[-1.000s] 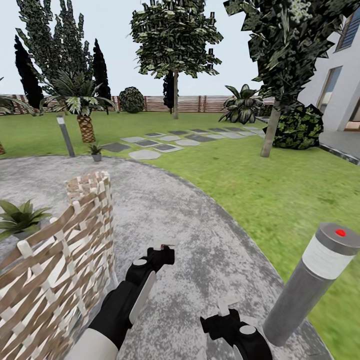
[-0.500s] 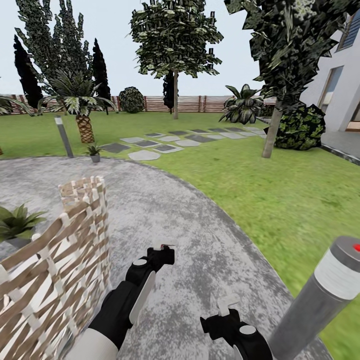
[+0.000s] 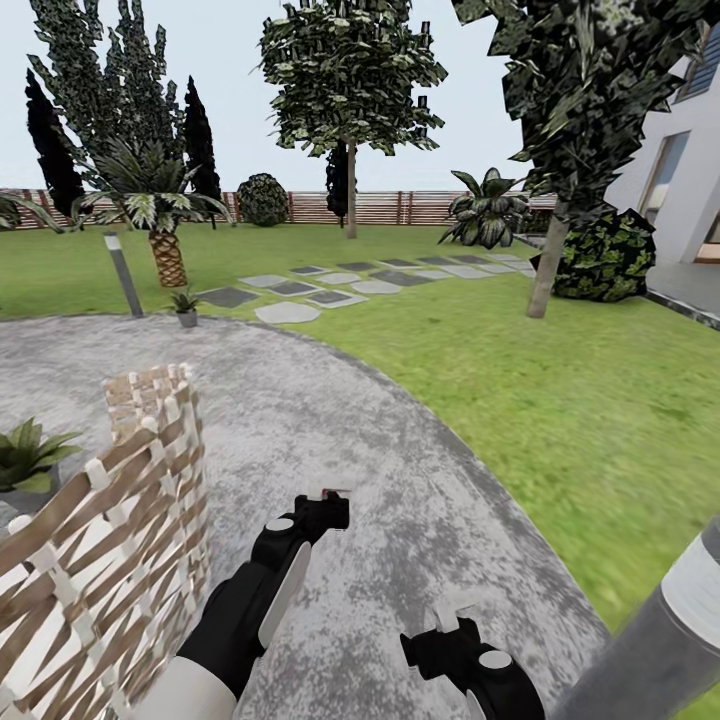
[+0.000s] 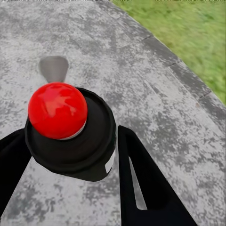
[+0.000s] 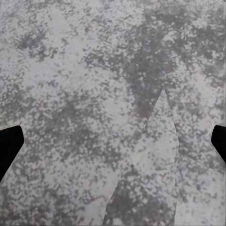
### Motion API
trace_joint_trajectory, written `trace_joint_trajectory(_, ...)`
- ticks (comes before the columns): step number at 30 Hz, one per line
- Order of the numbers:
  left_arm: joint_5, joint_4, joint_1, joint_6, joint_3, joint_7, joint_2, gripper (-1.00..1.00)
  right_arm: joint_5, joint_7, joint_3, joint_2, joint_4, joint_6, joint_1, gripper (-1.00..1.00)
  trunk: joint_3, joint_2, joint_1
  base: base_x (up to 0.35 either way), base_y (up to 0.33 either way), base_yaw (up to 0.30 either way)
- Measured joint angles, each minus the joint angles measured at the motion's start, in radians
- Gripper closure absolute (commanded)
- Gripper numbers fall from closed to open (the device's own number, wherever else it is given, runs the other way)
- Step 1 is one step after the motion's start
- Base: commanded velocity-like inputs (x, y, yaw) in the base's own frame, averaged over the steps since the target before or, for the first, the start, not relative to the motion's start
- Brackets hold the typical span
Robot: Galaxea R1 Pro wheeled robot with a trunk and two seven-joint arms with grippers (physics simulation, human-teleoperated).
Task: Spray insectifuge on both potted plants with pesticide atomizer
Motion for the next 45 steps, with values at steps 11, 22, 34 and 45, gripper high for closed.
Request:
trace_joint_trajectory(11,0.000,0.000,0.000,0.000,0.000,0.000,-0.001,1.00,0.000,0.000,0.000,0.000,0.000,0.000,0.000,-1.00,0.000,0.000,0.000,0.106,0.000,0.000)
trace_joint_trajectory(22,0.000,0.000,0.000,0.000,-0.001,0.000,-0.001,1.00,0.000,0.000,0.000,0.000,0.000,0.000,0.000,-1.00,0.000,0.000,0.000,0.106,-0.001,0.000)
trace_joint_trajectory(34,0.000,0.000,0.000,0.000,-0.001,0.000,-0.001,1.00,0.000,0.000,0.000,0.000,0.000,0.000,0.000,-1.00,0.000,0.000,0.001,0.107,-0.062,0.000)
trace_joint_trajectory(45,0.001,0.000,0.000,0.000,-0.001,0.000,-0.001,1.00,0.000,0.000,0.000,0.000,0.000,0.000,0.000,-1.00,0.000,0.000,0.000,0.124,-0.001,0.000)
